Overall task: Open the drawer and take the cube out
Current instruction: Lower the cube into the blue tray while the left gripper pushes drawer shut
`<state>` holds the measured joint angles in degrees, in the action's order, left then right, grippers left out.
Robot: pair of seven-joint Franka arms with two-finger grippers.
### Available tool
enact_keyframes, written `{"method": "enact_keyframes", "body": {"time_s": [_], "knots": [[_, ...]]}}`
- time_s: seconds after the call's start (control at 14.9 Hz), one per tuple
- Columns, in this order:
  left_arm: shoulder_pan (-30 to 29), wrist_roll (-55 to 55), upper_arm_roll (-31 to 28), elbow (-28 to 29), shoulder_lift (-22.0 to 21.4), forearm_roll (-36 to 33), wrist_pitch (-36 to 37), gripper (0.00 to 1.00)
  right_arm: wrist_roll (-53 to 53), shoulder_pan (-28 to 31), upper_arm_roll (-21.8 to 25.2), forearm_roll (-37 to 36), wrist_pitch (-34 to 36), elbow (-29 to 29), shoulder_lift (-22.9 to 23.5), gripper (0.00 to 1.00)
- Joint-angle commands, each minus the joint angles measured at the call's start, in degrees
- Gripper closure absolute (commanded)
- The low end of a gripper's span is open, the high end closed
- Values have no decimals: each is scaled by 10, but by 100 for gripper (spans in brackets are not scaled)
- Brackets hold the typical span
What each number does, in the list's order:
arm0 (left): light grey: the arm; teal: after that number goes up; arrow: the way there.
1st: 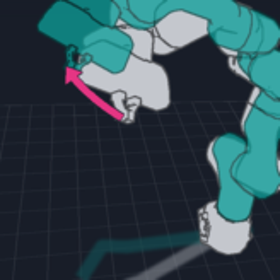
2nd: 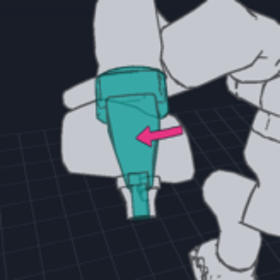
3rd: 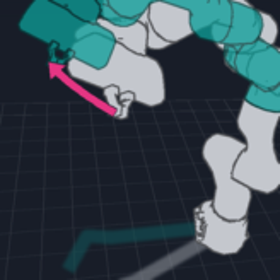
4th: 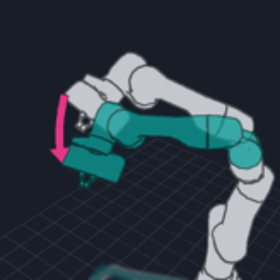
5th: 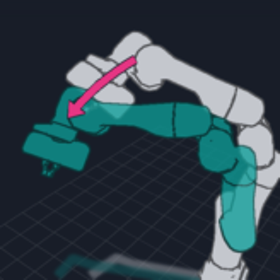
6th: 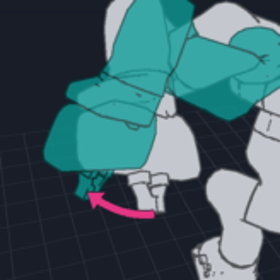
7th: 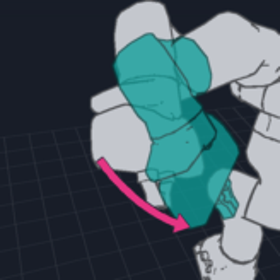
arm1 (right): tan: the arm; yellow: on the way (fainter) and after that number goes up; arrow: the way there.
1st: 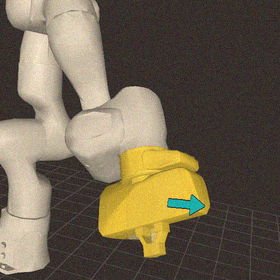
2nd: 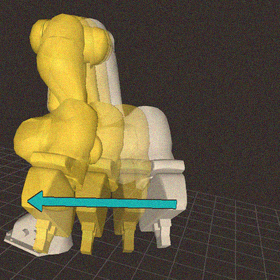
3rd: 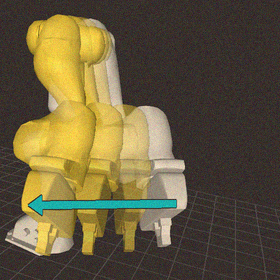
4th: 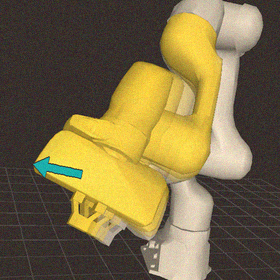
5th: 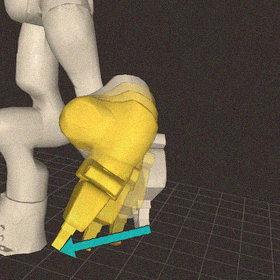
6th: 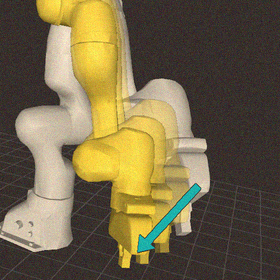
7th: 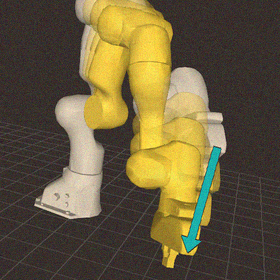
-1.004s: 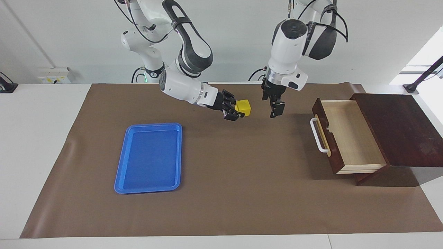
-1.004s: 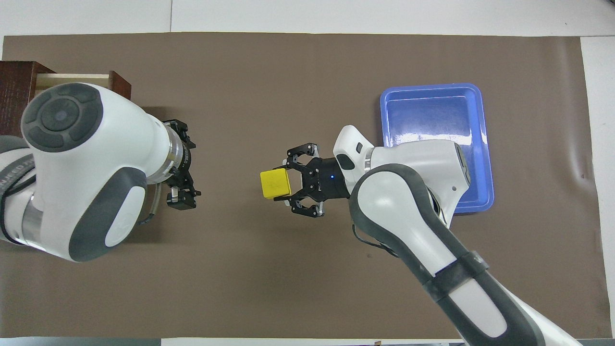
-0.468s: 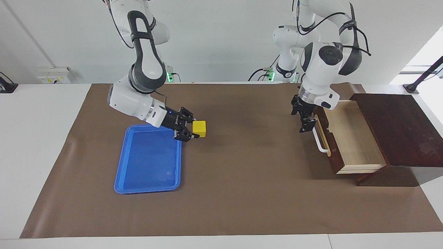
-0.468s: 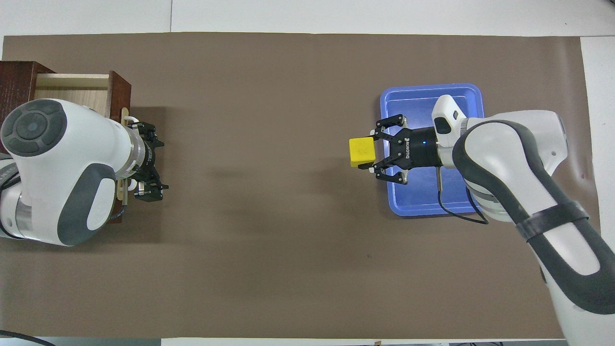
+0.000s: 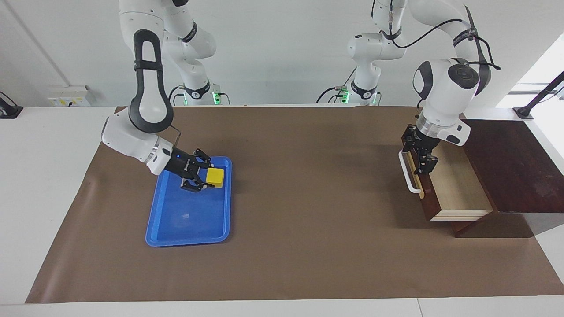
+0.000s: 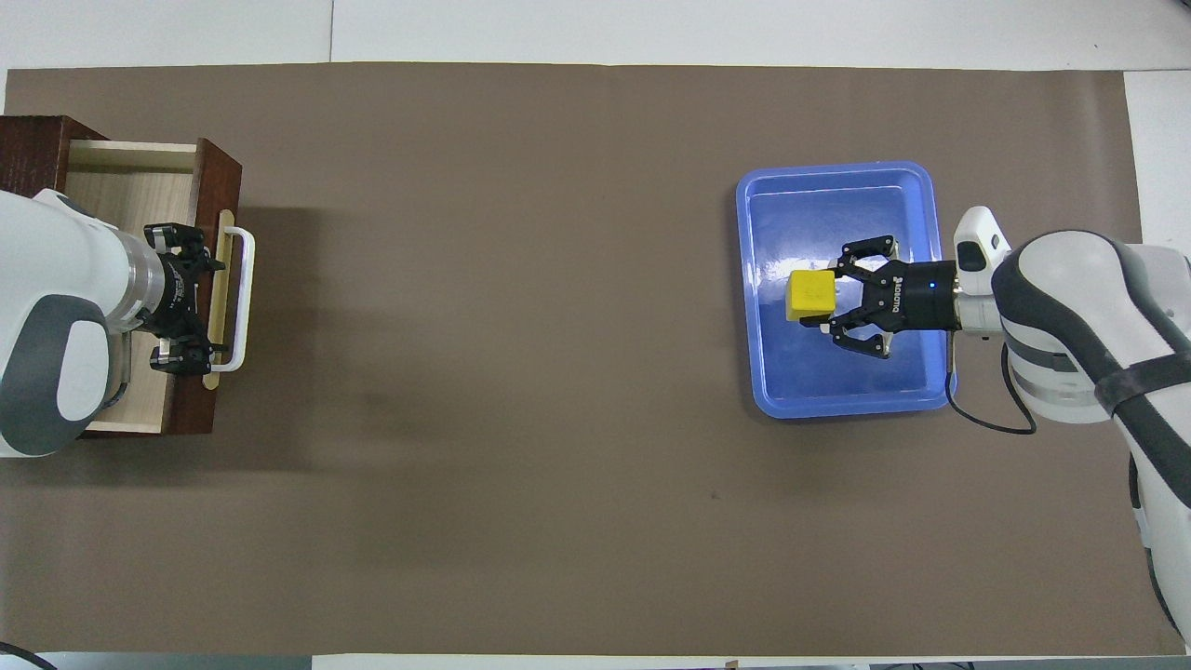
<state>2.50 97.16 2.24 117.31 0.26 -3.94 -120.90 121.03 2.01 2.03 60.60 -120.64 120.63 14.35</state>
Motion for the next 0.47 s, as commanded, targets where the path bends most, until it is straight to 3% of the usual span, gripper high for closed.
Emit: {"method": "enact_keyframes", "body": {"time_s": [0.0, 0.4], "knots": [[-41, -44, 2, 1, 1, -23, -24, 0, 38, 20, -8, -8, 7, -1, 13, 100], [-133, -132, 3, 3, 1, -26, -31, 0, 58, 16, -9, -8, 0, 6, 17, 100]]}}
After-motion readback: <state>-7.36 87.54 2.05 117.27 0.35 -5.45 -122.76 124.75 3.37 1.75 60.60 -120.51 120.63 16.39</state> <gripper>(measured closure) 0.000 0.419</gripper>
